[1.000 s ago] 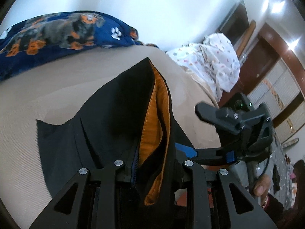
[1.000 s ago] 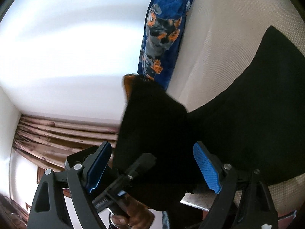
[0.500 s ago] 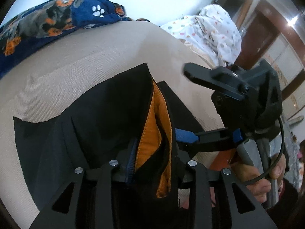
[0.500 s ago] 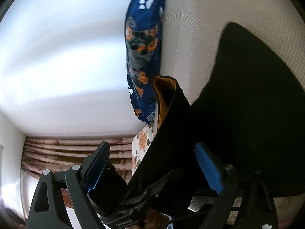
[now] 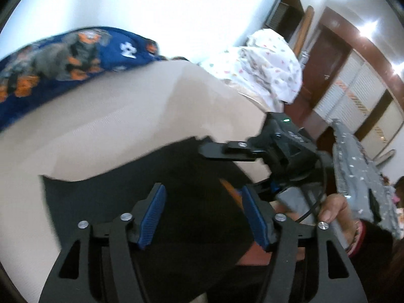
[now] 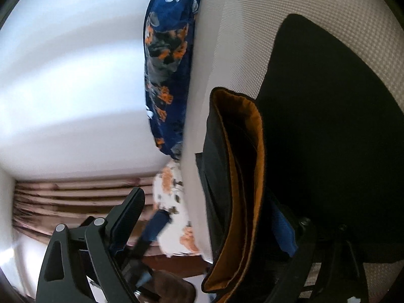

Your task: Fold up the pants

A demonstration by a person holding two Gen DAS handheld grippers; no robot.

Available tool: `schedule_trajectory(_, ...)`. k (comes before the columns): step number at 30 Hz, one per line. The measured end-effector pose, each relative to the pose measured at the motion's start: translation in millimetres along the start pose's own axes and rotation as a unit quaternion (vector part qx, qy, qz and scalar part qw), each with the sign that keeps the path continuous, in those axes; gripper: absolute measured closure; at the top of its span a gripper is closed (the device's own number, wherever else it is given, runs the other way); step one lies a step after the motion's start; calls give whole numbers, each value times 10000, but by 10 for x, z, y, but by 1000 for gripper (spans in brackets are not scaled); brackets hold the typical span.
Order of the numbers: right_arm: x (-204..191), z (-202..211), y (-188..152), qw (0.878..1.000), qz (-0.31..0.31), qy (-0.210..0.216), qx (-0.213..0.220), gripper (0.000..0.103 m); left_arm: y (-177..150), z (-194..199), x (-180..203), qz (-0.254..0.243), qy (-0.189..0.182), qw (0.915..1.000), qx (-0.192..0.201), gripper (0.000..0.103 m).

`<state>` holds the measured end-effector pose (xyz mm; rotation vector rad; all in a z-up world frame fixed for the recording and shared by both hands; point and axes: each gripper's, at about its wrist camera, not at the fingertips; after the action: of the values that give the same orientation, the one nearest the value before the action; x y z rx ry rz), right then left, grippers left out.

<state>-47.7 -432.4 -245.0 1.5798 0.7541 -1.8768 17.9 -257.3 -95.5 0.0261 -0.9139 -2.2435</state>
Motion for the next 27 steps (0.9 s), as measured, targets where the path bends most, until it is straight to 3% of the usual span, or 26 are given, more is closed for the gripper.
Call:
schedule_trajectory(3,-95,-78,-22,9980,324,-520,-145,16,-164,187,-278,198,306,9993,105,33)
schedule_trajectory(4,-146,-120,-42,9947,529,-848,-234,22,-239,235,-378,285,382,9988,105,33)
schedule_trajectory(6,-202,-181,-69,9868,848,-1335,-363,40,-395,308,-611,530,582,9969,22,33)
schedule_trajectory(8,-231,-236,-98,9758,1148,-1794,-488,77,-556,358,-790,744,717,9946,-37,33)
schedule_trajectory(9,-236,-254,-99,9722,1248,-1906,-541,85,-644,377,-876,858,777,9933,-64,33)
schedule_trajectory(12,-306,-242,-90,9661,1566,-1979,-548,87,-831,416,-1051,1111,930,9893,-162,33)
schedule_trajectory(18,-624,-50,-20,9665,1970,-1622,-276,88,-894,464,-1121,1303,946,9867,-210,33)
schedule_trajectory(27,-215,538,339,9806,1318,-1423,267,88,-713,284,-859,991,782,9915,-314,33)
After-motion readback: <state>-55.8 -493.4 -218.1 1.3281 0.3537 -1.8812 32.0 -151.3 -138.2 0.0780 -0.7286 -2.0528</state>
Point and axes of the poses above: each gripper's, at about its wrist camera, not at the fingertips, and z roughly against the way its jaws point, x to its right, y to its top, and after that the axes turned 6 degrees about y, right-handed
